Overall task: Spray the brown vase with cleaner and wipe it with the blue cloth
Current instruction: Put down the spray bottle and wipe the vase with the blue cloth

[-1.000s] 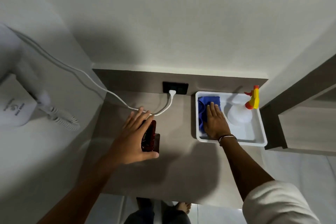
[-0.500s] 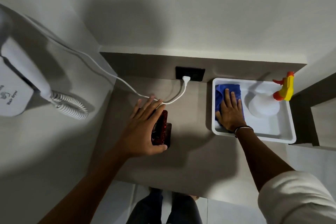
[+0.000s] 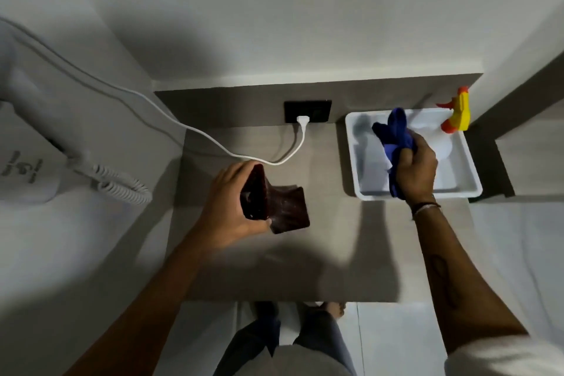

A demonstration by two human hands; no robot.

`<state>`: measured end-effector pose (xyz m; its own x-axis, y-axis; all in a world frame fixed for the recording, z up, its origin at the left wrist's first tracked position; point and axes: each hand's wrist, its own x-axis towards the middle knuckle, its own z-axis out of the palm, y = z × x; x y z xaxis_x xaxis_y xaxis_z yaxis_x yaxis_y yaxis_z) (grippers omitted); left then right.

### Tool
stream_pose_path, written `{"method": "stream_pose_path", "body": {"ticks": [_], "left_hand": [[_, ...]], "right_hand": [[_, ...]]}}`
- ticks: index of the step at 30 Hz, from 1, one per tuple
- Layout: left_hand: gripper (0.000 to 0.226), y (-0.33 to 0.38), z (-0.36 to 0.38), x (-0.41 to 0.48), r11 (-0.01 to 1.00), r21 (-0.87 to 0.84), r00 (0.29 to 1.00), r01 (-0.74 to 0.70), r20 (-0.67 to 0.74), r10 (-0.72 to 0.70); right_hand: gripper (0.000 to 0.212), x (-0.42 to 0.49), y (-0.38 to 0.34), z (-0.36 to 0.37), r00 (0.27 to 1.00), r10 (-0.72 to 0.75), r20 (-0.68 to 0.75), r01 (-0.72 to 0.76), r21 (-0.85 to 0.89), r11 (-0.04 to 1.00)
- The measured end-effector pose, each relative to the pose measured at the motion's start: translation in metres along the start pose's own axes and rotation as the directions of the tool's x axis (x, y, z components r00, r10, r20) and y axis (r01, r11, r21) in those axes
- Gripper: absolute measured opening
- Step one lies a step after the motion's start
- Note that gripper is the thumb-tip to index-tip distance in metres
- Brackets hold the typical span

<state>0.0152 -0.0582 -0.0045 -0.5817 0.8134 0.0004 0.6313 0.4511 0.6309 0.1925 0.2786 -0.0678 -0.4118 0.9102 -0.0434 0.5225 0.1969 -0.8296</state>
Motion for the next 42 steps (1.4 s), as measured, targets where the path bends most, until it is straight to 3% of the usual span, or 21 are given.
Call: {"method": "stream_pose_path", "body": {"ticks": [4,7,13,16,18,20,24,26,29,31,35,37,39,42], "left_hand": [[0.106,-0.011,0.005,-0.005,0.995,-0.098,1.000,0.005,0.004,-0.005],[0.107,-0.018,0.008,-0.002,0.993,-0.112,0.999,-0.020,0.023,0.023],[0.104,-0.031,-0.001,-0.003,0.986,-0.159,0.999,-0.045,0.017,0.049],[0.104,-0.033,-0.002,-0.006,0.983,-0.174,0.999,-0.050,-0.023,0.047],[0.107,-0.031,-0.003,-0.006,0.981,-0.189,0.999,-0.036,-0.010,0.034],[0.105,-0.028,-0.006,-0.005,0.976,-0.210,0.999,-0.052,0.002,0.053],[0.070,-0.026,-0.010,-0.001,0.971,-0.219,0.995,-0.097,-0.033,0.092],[0.088,-0.028,-0.010,-0.001,0.975,-0.209,0.997,-0.072,-0.012,0.071],[0.104,-0.027,-0.007,-0.001,0.984,-0.160,0.997,-0.071,-0.001,0.072],[0.102,-0.021,-0.005,0.001,0.984,-0.155,0.996,-0.088,0.000,0.089],[0.086,-0.016,-0.002,0.006,0.981,-0.154,0.993,-0.122,-0.025,0.119],[0.080,-0.018,-0.003,0.005,0.974,-0.185,0.991,-0.130,-0.047,0.124],[0.086,-0.019,-0.004,0.003,0.977,-0.150,0.989,-0.149,-0.037,0.145],[0.100,-0.021,0.000,0.003,0.987,-0.101,0.992,-0.123,-0.010,0.123]], "right_hand": [[0.052,-0.098,-0.016,-0.005,0.997,-0.032,-0.064,0.046,0.230,0.972],[0.055,-0.160,-0.034,0.015,0.999,0.015,0.033,-0.025,0.320,0.947],[0.060,-0.199,-0.049,0.064,0.973,0.011,0.232,-0.065,0.229,0.971],[0.068,-0.210,-0.053,0.094,0.902,-0.057,0.429,0.057,0.014,0.998],[0.074,-0.217,-0.063,0.108,0.887,-0.073,0.456,0.107,-0.049,0.993],[0.078,-0.222,-0.081,0.115,0.872,-0.168,0.459,0.170,0.037,0.985],[0.083,-0.236,-0.096,0.118,0.801,-0.382,0.460,0.330,0.192,0.924],[0.085,-0.231,-0.074,0.113,0.805,-0.349,0.480,0.360,0.073,0.930],[0.083,-0.216,-0.041,0.095,0.865,-0.143,0.481,0.268,-0.204,0.942],[0.081,-0.215,-0.045,0.092,0.873,-0.092,0.480,0.202,-0.181,0.963],[0.087,-0.240,-0.090,0.107,0.834,-0.339,0.436,0.298,0.162,0.941],[0.090,-0.245,-0.095,0.108,0.818,-0.388,0.424,0.325,0.216,0.921],[0.092,-0.234,-0.078,0.103,0.813,-0.339,0.474,0.295,0.166,0.941],[0.087,-0.215,-0.047,0.088,0.850,-0.110,0.515,0.179,-0.087,0.980]]}}
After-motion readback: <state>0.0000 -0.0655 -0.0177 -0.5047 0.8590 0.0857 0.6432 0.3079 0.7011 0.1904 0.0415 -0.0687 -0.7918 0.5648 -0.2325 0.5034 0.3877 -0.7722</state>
